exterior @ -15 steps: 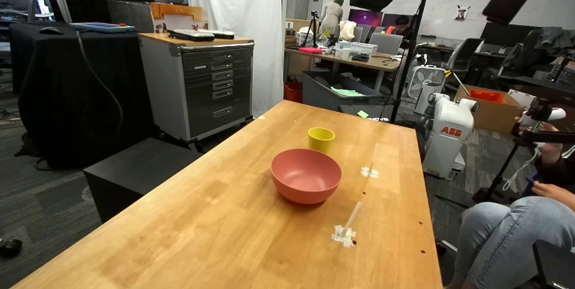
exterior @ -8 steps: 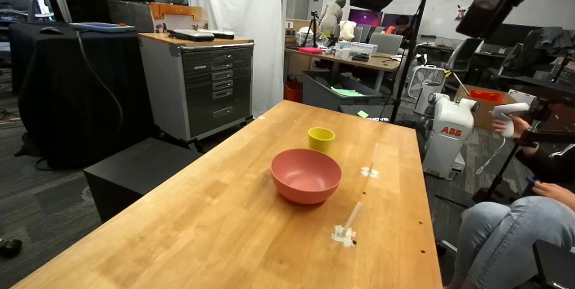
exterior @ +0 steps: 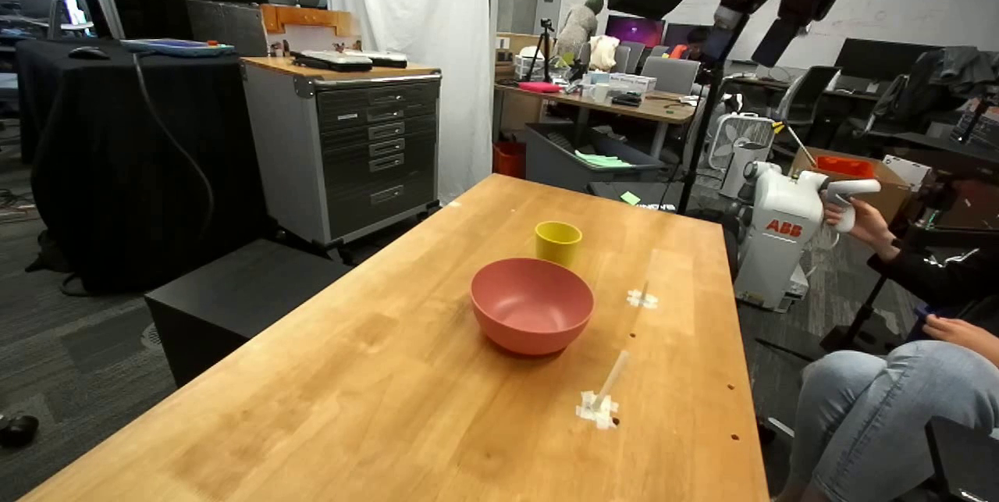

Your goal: Pour the contents in the yellow cup into the pink bowl

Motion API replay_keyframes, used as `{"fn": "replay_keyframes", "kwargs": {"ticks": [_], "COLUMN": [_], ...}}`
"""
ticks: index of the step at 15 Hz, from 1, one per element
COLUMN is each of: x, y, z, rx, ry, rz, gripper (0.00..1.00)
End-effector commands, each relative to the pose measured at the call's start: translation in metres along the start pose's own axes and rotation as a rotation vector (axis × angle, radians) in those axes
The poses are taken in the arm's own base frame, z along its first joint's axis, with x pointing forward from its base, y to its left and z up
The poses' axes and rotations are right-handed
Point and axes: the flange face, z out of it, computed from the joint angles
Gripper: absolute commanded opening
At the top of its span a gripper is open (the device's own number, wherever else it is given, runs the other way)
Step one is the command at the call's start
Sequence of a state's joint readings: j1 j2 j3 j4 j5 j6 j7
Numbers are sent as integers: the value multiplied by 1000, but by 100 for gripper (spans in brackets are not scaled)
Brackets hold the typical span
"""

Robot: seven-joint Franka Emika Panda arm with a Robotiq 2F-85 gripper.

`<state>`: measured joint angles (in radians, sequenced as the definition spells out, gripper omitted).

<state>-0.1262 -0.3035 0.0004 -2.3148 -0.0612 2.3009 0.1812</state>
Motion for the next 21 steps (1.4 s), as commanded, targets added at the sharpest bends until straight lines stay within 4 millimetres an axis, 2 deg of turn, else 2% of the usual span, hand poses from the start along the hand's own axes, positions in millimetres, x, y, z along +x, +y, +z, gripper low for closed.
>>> {"fn": "replay_keyframes", "kwargs": {"ticks": [1, 6, 10, 16, 21], "x": [45, 86, 105, 121, 119], "y": [19, 50, 65, 79, 91], "z": [8, 28, 47, 81, 115], "rx": [-26, -51, -57, -77, -109], "ry": [58, 119, 160, 199, 197], "rz": [67, 151, 214, 291, 338], "gripper": [100, 100, 100, 100, 100]}}
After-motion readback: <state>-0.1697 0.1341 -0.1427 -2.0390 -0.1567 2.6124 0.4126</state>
